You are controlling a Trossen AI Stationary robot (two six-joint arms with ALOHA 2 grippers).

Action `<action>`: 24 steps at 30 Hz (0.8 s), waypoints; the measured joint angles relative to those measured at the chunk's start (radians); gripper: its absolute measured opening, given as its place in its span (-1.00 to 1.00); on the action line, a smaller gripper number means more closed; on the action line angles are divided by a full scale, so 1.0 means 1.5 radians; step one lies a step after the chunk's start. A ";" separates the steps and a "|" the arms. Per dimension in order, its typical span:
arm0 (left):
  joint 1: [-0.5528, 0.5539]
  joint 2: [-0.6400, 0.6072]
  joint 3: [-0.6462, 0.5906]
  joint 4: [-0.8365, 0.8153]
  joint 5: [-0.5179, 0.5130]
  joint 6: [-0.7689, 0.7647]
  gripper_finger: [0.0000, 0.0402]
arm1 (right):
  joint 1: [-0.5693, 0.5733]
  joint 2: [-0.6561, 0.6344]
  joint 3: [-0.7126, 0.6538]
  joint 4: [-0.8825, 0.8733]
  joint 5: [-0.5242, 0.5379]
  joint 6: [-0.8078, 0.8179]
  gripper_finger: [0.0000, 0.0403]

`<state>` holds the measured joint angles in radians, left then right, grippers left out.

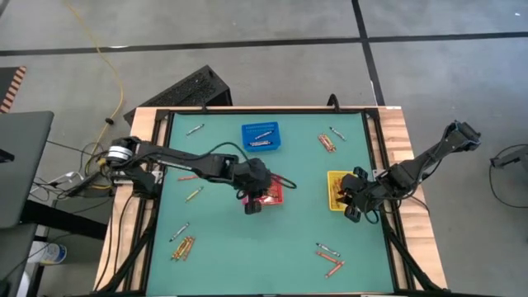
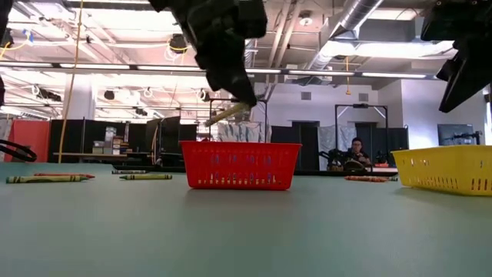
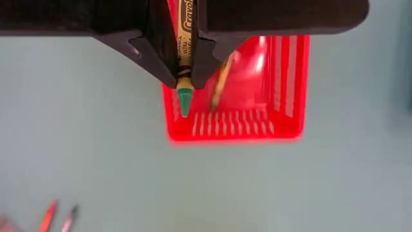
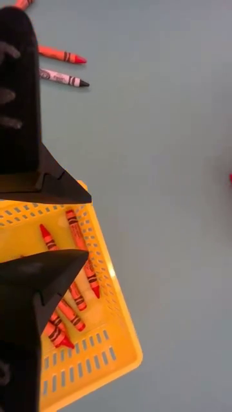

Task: Sort crayons
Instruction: Put the green crayon into the red bin, then put the black crayon into the blue bin

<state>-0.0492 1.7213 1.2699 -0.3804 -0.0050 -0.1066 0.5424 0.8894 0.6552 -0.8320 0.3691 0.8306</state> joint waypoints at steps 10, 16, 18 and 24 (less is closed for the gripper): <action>0.004 0.085 0.109 -0.084 -0.006 0.039 -0.91 | 0.005 0.000 0.000 0.005 0.000 0.004 -0.42; 0.004 0.087 0.112 -0.084 -0.031 0.040 -0.73 | 0.005 0.000 0.000 0.004 0.000 0.001 -0.42; 0.004 0.087 0.112 -0.086 -0.041 0.040 -0.64 | 0.005 0.000 0.000 0.003 0.000 -0.001 -0.42; 0.004 0.087 0.118 -0.104 -0.056 0.063 -0.39 | 0.005 0.000 0.000 0.003 0.001 -0.001 -0.42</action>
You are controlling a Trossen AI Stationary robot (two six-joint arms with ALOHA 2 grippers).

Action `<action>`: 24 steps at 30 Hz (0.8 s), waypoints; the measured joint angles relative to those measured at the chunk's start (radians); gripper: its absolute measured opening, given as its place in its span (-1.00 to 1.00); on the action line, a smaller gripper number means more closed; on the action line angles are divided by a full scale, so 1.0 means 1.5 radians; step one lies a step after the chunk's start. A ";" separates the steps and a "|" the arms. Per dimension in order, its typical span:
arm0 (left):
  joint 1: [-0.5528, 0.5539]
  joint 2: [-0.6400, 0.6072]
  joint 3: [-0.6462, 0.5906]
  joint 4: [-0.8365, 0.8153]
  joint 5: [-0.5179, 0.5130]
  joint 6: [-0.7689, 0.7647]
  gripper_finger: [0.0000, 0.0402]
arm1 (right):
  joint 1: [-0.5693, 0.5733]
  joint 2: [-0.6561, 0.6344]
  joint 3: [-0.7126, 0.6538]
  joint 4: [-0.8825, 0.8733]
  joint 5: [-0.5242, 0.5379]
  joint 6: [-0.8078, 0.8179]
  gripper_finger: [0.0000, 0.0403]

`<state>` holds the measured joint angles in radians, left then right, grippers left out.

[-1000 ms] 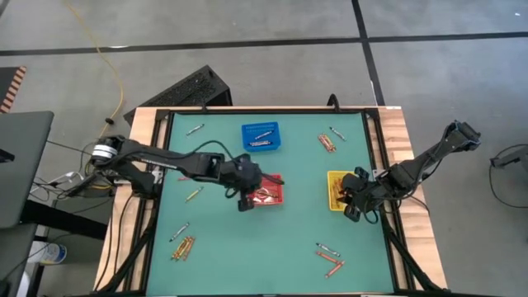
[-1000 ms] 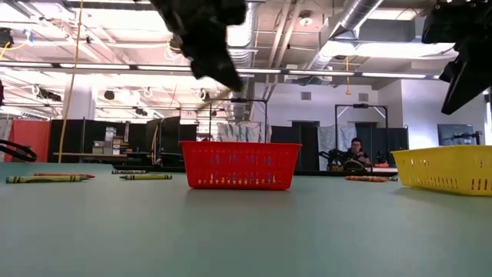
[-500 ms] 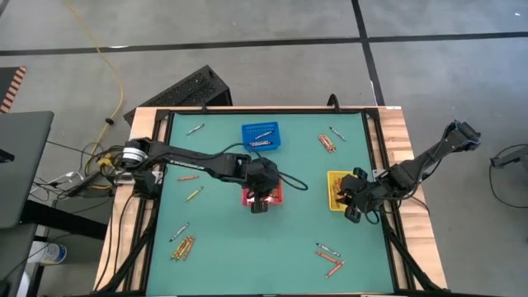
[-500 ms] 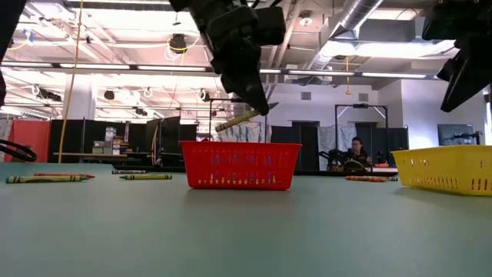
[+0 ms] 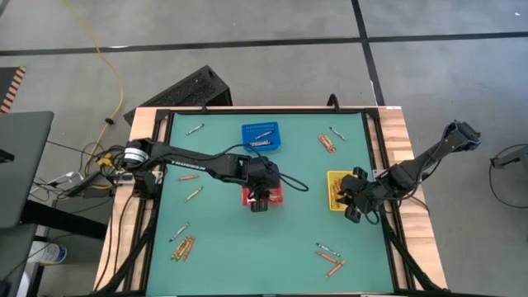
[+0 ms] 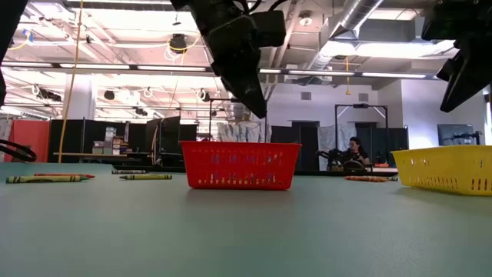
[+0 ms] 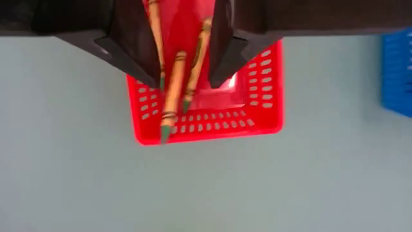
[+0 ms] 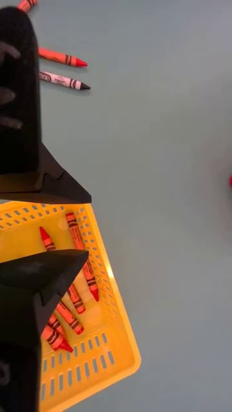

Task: Sort crayons
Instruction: Put the black crayon into the blue bin

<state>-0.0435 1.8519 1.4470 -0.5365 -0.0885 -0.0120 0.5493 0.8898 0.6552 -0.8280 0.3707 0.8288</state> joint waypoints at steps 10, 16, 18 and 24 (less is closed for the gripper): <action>0.004 -0.026 0.020 -0.093 -0.146 0.066 -0.29 | -0.091 0.000 0.000 0.025 0.053 -0.083 -0.42; 0.033 -0.144 -0.136 0.014 -0.148 0.073 -0.29 | -0.335 0.000 0.000 0.084 0.010 -0.244 -0.42; 0.044 -0.206 -0.216 0.094 -0.144 0.069 -0.29 | -0.460 0.001 0.000 0.100 -0.049 -0.312 -0.42; 0.051 -0.396 -0.447 0.351 -0.118 0.033 -0.29 | -0.811 0.074 0.008 0.156 -0.196 -0.513 -0.42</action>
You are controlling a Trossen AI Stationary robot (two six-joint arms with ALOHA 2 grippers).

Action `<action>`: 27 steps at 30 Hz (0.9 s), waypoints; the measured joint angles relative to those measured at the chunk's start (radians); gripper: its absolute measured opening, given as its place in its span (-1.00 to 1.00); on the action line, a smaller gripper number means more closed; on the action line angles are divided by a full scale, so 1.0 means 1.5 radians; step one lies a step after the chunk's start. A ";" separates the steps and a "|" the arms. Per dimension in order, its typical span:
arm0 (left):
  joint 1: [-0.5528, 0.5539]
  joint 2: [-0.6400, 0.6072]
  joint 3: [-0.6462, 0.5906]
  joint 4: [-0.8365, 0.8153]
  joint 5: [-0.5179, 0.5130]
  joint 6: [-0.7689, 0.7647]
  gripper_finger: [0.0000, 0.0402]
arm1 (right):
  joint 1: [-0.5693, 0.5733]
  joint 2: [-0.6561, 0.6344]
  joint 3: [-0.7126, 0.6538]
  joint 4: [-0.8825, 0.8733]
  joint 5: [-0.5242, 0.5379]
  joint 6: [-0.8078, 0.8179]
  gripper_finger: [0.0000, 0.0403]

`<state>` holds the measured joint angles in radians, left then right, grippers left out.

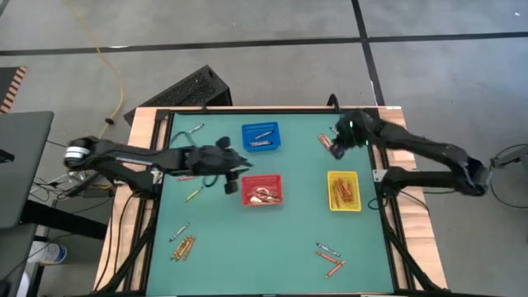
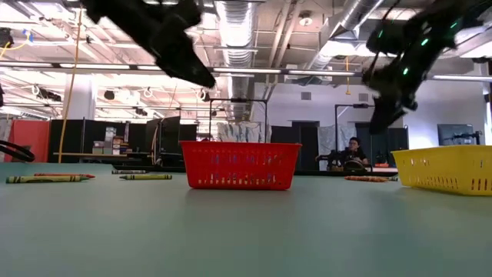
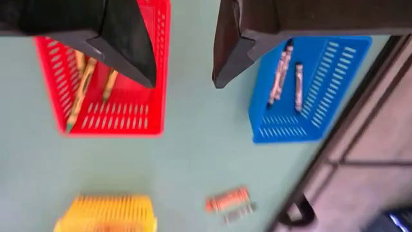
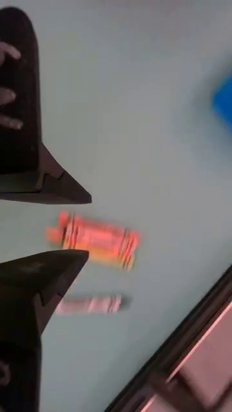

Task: Sort crayons
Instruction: Put the black crayon into the blue bin

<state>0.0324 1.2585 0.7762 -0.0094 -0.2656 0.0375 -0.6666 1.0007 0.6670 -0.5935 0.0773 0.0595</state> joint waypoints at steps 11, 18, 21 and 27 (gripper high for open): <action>-0.007 -0.207 -0.164 0.123 0.005 -0.028 -0.29 | -0.170 0.307 0.105 -0.008 -0.011 -0.166 -0.42; -0.007 -0.222 -0.172 0.118 0.012 -0.030 -0.29 | -0.175 0.411 0.162 -0.003 0.057 -0.206 -0.42; -0.007 -0.219 -0.172 0.115 0.013 -0.029 -0.29 | -0.183 0.440 0.172 -0.002 0.057 -0.218 -0.42; -0.007 -0.219 -0.172 0.099 0.013 -0.035 -0.29 | -0.192 0.486 0.211 -0.027 0.001 -0.237 -0.52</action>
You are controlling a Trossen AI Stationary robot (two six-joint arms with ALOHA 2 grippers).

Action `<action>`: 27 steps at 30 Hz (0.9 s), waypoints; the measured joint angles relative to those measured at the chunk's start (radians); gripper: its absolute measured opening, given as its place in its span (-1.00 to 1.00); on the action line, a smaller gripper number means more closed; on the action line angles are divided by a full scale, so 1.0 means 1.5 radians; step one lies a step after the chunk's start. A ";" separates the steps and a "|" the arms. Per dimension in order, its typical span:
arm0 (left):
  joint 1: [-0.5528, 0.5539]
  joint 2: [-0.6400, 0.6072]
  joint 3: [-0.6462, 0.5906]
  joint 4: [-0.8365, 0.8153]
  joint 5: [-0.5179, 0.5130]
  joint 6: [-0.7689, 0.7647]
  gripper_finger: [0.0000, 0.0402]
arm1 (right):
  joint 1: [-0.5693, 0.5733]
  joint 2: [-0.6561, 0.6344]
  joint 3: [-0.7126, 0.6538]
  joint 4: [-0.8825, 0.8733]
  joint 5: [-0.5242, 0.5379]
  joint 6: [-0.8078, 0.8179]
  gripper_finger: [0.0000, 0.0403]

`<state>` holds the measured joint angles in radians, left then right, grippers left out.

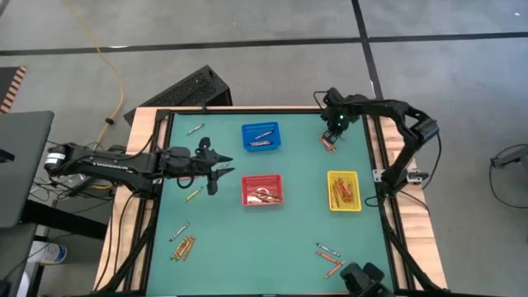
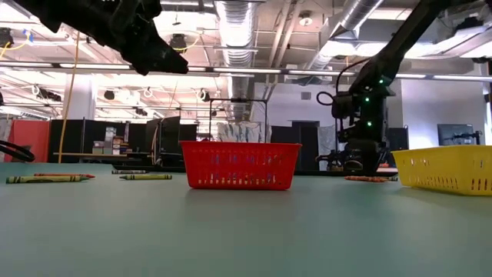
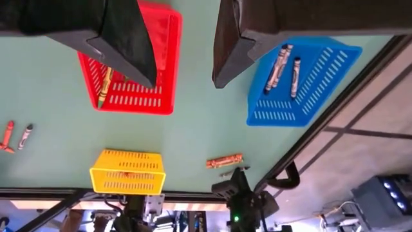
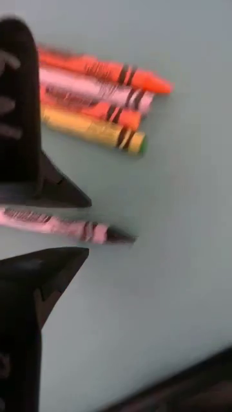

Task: Sort crayons
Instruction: Put the black crayon into the blue bin

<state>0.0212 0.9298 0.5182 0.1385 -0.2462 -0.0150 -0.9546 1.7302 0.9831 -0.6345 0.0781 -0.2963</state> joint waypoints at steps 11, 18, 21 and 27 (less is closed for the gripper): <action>0.000 -0.001 0.000 -0.076 0.001 0.001 -0.29 | 0.015 0.049 0.039 -0.027 -0.005 -0.032 -0.96; 0.005 -0.040 0.000 -0.084 0.001 0.124 -0.29 | 0.065 -0.071 0.061 0.010 -0.003 0.005 -0.99; 0.022 -0.072 0.000 -0.055 0.019 0.182 -0.29 | 0.129 -0.116 0.061 0.049 -0.003 0.010 -0.99; 0.102 -0.100 -0.008 -0.001 0.193 0.235 -0.29 | 0.289 -0.145 0.065 0.264 -0.024 -0.016 -0.99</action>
<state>0.1737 0.7794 0.5063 0.1372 0.0439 0.3370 -0.5212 1.5131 1.0803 -0.2384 0.0420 -0.3199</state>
